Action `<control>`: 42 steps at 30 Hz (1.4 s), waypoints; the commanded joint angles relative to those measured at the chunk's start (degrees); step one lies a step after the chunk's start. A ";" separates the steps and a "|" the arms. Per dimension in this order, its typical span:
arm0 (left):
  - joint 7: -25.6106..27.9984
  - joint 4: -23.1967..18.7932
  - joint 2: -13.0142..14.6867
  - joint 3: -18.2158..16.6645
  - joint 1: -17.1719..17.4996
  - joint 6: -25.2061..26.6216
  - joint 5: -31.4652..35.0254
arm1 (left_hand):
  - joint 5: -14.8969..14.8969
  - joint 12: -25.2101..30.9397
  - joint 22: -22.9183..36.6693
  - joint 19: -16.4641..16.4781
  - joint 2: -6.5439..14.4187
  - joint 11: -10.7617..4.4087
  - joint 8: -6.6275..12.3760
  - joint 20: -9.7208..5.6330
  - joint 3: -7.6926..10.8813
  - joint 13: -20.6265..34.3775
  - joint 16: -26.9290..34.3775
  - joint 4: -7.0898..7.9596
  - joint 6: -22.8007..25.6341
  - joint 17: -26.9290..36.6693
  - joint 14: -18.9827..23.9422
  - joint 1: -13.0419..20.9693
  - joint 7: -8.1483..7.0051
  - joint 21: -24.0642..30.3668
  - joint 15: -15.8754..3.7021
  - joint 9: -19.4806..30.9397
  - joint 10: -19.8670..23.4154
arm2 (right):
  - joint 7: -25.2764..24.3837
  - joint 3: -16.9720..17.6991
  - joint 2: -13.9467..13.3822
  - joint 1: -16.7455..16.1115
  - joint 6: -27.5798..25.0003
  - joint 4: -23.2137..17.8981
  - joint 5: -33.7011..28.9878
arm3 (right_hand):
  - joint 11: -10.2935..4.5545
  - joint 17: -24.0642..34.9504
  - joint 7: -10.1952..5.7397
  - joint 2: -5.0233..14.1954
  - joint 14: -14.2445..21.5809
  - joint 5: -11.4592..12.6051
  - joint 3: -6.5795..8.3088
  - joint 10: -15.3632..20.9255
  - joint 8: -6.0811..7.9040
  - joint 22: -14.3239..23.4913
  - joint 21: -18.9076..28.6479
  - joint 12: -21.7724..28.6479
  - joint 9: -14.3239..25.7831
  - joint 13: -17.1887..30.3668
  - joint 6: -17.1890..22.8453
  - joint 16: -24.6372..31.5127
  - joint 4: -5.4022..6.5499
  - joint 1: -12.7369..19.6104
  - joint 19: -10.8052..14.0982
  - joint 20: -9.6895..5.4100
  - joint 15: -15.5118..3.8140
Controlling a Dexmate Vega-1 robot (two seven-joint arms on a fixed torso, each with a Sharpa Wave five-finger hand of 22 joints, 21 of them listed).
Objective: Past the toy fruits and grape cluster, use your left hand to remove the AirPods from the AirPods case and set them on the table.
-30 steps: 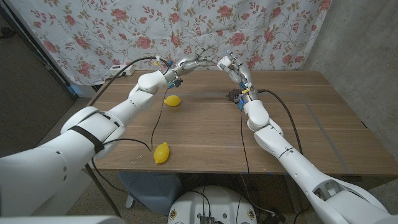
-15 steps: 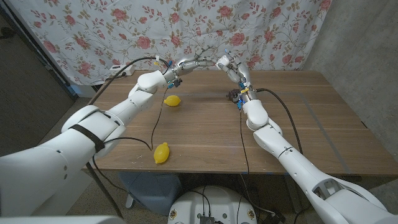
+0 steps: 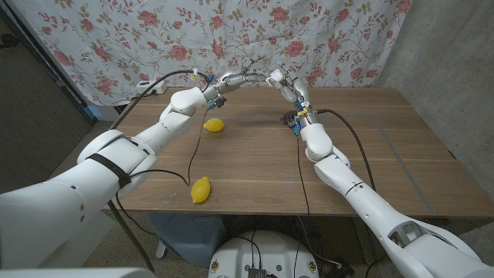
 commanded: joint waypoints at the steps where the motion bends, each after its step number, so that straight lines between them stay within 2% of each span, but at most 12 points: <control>1: 0.16 -1.38 0.24 -0.16 0.70 1.09 -0.34 | 0.39 0.41 0.06 0.32 0.46 0.12 0.05 0.39 0.59 0.26 0.55 0.17 0.82 0.18 0.97 -0.24 0.12 -0.03 0.12 0.19 1.13 | -0.31 -0.13 -0.52 -0.10 0.77 -0.11 -0.71 | -10.40 0.11 -0.02 0.15 0.10 0.32 -0.10 10.73 0.09 -0.05 -0.15 0.05 0.09 0.34 0.21 -0.16 0.11 0.28 -0.08 0.04 -10.66; 7: 0.59 -2.18 0.58 -0.02 0.92 1.49 0.12 | 0.92 0.99 0.06 0.77 0.95 0.23 0.15 0.23 1.29 0.32 0.77 0.01 1.75 0.15 1.89 -0.14 -0.04 0.12 -0.68 0.18 3.24 | -0.70 -0.04 -0.42 -0.29 0.85 -0.17 -0.51 | -10.41 0.12 -0.03 0.13 0.13 0.31 -0.15 10.81 0.10 -0.05 -0.18 -0.04 0.08 0.41 0.23 -0.18 0.13 0.23 -0.06 0.09 -10.63; 22: -0.04 -0.26 -0.49 0.44 -0.05 1.33 0.50 | 1.82 0.42 0.02 1.18 1.36 -0.42 0.06 0.32 2.83 0.38 0.55 -1.07 2.46 -0.05 2.25 1.60 -0.21 0.21 -0.88 0.17 2.88 | -0.52 -0.18 -0.61 -0.07 1.66 0.35 -0.52 | -10.41 0.11 -0.02 0.06 0.21 0.29 -0.27 11.09 0.09 -0.06 -0.26 -0.32 0.07 0.49 0.21 -0.28 0.12 0.13 0.01 0.10 -10.62; 23: 1.14 -1.24 -0.03 0.65 0.26 1.34 1.30 | 1.88 0.39 0.02 1.23 1.36 -0.51 0.04 0.28 2.93 0.38 0.53 -1.13 2.48 -0.07 2.27 1.74 -0.25 0.23 -0.97 0.18 2.89 | -0.40 -0.24 -0.71 -0.01 1.84 0.46 -0.62 | -10.41 0.11 -0.02 0.07 0.23 0.29 -0.27 11.11 0.09 -0.06 -0.28 -0.34 0.07 0.52 0.22 -0.29 0.12 0.14 -0.02 0.11 -10.64; 28: -0.27 -0.75 -0.45 0.47 0.15 1.95 0.27 | 2.13 0.28 0.00 1.51 1.47 -0.71 -0.01 0.24 3.34 0.42 0.47 -1.39 2.62 -0.16 2.42 2.63 -0.08 0.30 -1.04 0.19 3.06 | -0.40 -0.28 -0.68 0.02 1.74 0.50 -0.58 | -10.40 0.10 -0.02 0.09 0.25 0.29 -0.27 11.17 0.09 -0.06 -0.32 -0.39 0.07 0.56 0.22 -0.31 0.11 0.14 -0.05 0.10 -10.66; 32: 0.59 -1.94 -0.06 0.49 0.72 2.35 0.52 | 2.14 0.31 -0.02 1.66 1.55 -0.78 -0.09 0.22 3.34 0.45 0.50 -1.30 2.55 -0.15 2.53 2.86 -0.11 0.34 -1.36 0.20 3.33 | -0.31 -0.37 -0.69 0.05 1.80 0.65 -0.63 | -10.40 0.10 -0.03 0.09 0.27 0.29 -0.28 11.16 0.09 -0.06 -0.33 -0.45 0.07 0.59 0.24 -0.33 0.10 0.15 -0.03 0.07 -10.67; 34: -1.04 -1.05 -0.61 0.16 0.55 2.67 -0.72 | 2.09 0.35 -0.02 1.69 1.58 -0.82 -0.05 0.26 3.24 0.48 0.52 -1.17 2.69 -0.12 2.56 2.83 -0.07 0.33 -1.40 0.21 3.51 | -0.33 -0.38 -0.68 0.03 1.75 0.65 -0.64 | -10.40 0.09 -0.03 0.10 0.27 0.30 -0.26 11.17 0.10 -0.06 -0.35 -0.46 0.07 0.60 0.24 -0.35 0.08 0.17 -0.08 0.00 -10.69; 41: -1.46 -1.91 -0.60 -0.34 1.28 3.57 -1.93 | 1.19 0.52 -0.08 1.85 0.83 -0.83 0.03 0.11 1.79 0.73 0.84 -0.31 3.24 0.17 3.14 1.52 -0.27 0.28 -1.84 0.25 4.17 | -0.46 -0.37 -0.60 -0.10 1.37 0.48 -0.63 | -10.38 0.08 -0.03 0.11 0.26 0.29 -0.27 11.13 0.10 -0.06 -0.38 -0.60 0.07 0.64 0.26 -0.41 0.07 0.19 -0.07 0.05 -10.68; 42: 0.10 -3.31 -0.03 -0.29 1.89 3.59 -1.23 | 1.10 0.53 -0.08 1.88 0.82 -0.89 0.10 0.11 1.70 0.75 0.89 -0.29 3.46 0.21 3.26 1.48 -0.27 0.27 -1.96 0.25 4.22 | -0.52 -0.37 -0.55 -0.12 1.33 0.47 -0.61 | -10.38 0.08 -0.03 0.11 0.27 0.29 -0.27 11.13 0.10 -0.06 -0.38 -0.61 0.07 0.64 0.27 -0.41 0.07 0.19 -0.05 0.06 -10.68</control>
